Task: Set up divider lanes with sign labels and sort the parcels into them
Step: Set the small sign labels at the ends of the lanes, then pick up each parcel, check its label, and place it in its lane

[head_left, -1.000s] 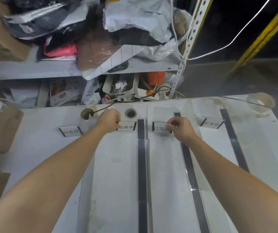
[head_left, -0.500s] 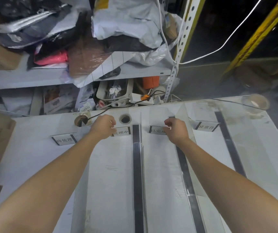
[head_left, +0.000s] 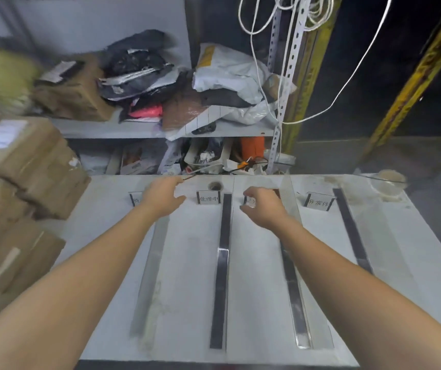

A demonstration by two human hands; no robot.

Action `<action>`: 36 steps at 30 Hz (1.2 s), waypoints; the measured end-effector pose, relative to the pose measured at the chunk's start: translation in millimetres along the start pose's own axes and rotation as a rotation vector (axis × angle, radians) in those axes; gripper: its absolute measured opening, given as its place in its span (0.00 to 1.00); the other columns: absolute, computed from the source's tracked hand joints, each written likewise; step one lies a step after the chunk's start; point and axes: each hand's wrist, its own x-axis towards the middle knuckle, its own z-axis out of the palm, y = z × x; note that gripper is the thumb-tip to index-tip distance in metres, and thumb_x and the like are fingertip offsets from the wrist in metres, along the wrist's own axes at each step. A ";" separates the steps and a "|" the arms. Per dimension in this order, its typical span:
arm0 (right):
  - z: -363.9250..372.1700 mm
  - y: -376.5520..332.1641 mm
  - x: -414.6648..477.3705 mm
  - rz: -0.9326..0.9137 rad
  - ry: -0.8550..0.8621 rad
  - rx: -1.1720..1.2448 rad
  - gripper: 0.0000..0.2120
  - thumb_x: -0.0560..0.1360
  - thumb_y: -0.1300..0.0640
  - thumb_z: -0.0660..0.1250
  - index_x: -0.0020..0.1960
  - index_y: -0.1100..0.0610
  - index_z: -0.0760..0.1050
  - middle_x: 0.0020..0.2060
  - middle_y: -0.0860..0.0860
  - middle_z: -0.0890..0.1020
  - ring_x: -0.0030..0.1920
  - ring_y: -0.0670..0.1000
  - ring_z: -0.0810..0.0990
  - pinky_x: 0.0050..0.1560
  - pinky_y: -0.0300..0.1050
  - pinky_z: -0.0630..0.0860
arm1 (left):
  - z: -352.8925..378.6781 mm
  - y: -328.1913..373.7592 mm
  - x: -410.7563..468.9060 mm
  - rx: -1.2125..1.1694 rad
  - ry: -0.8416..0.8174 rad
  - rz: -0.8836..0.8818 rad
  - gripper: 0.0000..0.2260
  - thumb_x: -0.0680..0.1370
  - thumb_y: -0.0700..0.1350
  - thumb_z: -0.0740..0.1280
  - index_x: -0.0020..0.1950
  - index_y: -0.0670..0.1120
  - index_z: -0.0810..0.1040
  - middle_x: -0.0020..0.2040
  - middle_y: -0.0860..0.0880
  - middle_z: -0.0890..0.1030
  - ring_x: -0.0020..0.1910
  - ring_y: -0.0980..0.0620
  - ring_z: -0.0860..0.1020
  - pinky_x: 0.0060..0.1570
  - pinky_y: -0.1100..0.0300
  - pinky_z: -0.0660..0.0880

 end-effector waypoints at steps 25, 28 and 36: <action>127.1 -312.0 -187.6 -0.370 -0.098 -0.222 0.24 0.76 0.49 0.67 0.70 0.51 0.71 0.68 0.52 0.74 0.67 0.55 0.72 0.59 0.51 0.74 | -122.6 -242.9 -358.7 0.204 0.235 -0.333 0.21 0.76 0.58 0.66 0.66 0.51 0.73 0.61 0.51 0.78 0.60 0.47 0.76 0.54 0.52 0.73; 152.4 -361.7 -194.1 -0.380 -0.098 -0.212 0.24 0.76 0.49 0.67 0.71 0.52 0.70 0.68 0.51 0.75 0.66 0.54 0.73 0.59 0.51 0.75 | -139.4 -294.1 -372.6 0.164 0.284 -0.372 0.21 0.76 0.57 0.66 0.67 0.51 0.73 0.60 0.49 0.79 0.58 0.46 0.77 0.52 0.51 0.74; 207.1 -442.1 -187.3 -0.302 -0.078 -0.113 0.25 0.76 0.49 0.68 0.71 0.53 0.70 0.67 0.53 0.76 0.65 0.55 0.74 0.58 0.51 0.75 | -157.4 -390.9 -370.7 -0.020 0.283 -0.403 0.24 0.78 0.57 0.65 0.71 0.49 0.68 0.66 0.48 0.75 0.62 0.44 0.75 0.52 0.51 0.73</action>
